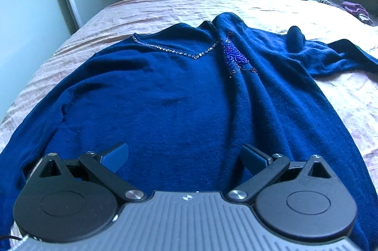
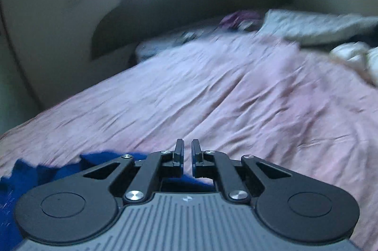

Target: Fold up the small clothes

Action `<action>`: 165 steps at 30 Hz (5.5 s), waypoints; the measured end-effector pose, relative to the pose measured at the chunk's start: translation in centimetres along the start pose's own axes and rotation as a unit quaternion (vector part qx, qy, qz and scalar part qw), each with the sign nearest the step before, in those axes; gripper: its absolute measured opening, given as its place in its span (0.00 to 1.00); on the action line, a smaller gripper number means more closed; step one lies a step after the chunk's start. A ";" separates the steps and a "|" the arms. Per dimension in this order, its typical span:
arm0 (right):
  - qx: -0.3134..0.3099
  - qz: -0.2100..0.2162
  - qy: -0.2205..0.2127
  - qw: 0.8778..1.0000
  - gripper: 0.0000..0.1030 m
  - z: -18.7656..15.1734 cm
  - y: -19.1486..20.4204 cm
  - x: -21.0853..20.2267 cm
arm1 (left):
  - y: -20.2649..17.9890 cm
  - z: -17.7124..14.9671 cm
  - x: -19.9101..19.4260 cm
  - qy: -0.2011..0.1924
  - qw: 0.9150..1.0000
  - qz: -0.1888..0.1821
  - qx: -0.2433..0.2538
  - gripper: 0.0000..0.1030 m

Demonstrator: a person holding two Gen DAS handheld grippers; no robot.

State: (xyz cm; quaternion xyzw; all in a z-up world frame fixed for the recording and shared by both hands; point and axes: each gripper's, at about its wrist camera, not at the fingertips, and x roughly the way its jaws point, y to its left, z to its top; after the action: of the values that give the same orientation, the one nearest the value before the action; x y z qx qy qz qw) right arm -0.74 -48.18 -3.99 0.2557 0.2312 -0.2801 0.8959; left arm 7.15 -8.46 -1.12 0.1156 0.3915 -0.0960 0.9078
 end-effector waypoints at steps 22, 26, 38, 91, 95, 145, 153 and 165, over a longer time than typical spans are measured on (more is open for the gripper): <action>0.194 0.050 0.024 0.979 0.10 -3.2 -3.1 4.5 | 0.1 0.0 0.3 0.010 1.000 0.009 0.000 0.99; 0.193 0.125 0.032 0.973 0.10 -2.0 -1.6 2.4 | 0.5 0.1 0.4 0.012 1.000 0.007 -0.008 0.99; 0.197 0.321 0.094 0.921 0.10 -1.6 6.6 0.2 | 1.3 0.0 -0.1 0.005 1.000 0.013 -0.014 0.99; 0.080 0.489 0.354 0.793 0.10 -13.7 39.0 4.9 | 11.0 -1.6 0.1 0.019 0.991 0.084 -0.103 1.00; 0.026 0.466 0.327 0.822 0.12 -14.0 40.3 5.0 | 11.0 -1.8 0.3 0.022 0.991 0.083 -0.103 1.00; -0.428 0.471 0.111 0.763 0.06 -21.6 48.1 -5.0 | 17.2 -4.2 -1.8 0.024 0.975 0.131 -0.179 1.00; -0.386 0.488 0.177 0.763 0.14 -21.2 46.3 -3.5 | 16.9 -4.4 -1.9 0.025 0.975 0.134 -0.173 1.00; -0.347 0.421 0.191 0.816 0.24 -20.5 44.4 -1.8 | 15.4 -4.7 -3.1 0.018 0.978 0.134 -0.157 0.99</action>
State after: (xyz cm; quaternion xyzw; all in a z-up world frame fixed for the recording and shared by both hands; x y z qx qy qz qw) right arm 19.93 -3.85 -4.03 0.0482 0.3498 0.2776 0.8934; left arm 5.90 7.88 0.14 0.0247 0.3991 0.0917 0.9120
